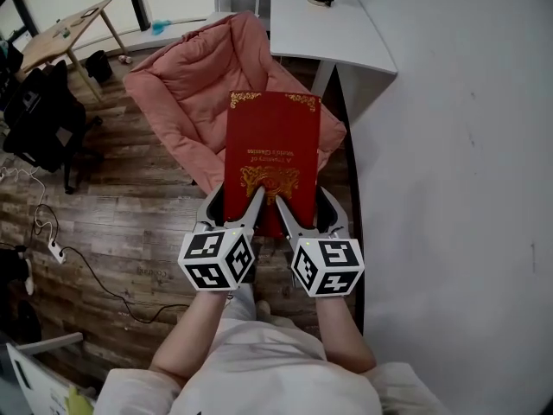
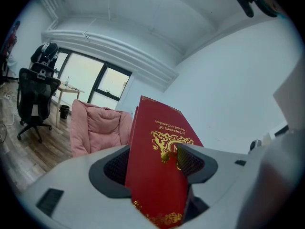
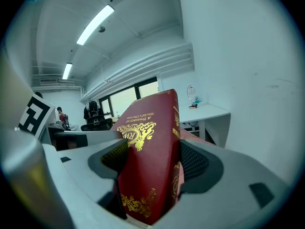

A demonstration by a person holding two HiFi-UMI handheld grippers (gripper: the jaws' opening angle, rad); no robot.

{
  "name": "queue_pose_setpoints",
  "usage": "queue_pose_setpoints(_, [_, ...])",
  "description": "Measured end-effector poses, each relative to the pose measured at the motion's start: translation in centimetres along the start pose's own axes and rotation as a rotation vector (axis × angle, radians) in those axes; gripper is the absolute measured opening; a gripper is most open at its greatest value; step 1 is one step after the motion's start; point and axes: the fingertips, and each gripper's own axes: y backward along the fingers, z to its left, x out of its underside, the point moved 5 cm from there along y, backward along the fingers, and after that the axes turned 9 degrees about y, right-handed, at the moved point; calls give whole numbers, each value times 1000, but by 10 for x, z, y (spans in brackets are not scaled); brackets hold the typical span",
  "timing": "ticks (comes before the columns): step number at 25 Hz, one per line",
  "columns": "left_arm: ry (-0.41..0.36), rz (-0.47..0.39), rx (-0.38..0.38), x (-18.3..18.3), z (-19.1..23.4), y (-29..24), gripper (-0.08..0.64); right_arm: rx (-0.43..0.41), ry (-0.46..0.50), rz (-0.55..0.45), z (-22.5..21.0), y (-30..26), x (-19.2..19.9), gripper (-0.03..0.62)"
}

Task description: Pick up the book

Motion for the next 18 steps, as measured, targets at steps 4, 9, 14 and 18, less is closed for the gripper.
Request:
queue_pose_setpoints(4, [2,-2,0,8,-6,19,290,-6,4,-1,8,19,4,334])
queue_pose_setpoints(9, [3,-18,5,7,-10,33,288,-9,9,-4,14,30,1,335])
queue_pose_setpoints(14, [-4,-25,-7,8,-14,44,287,-19,0,-22,19,40,2,334])
queue_pose_setpoints(18, [-20,-45,-23,12,-14,58,285,-43,-5,-30,26,48,6,335])
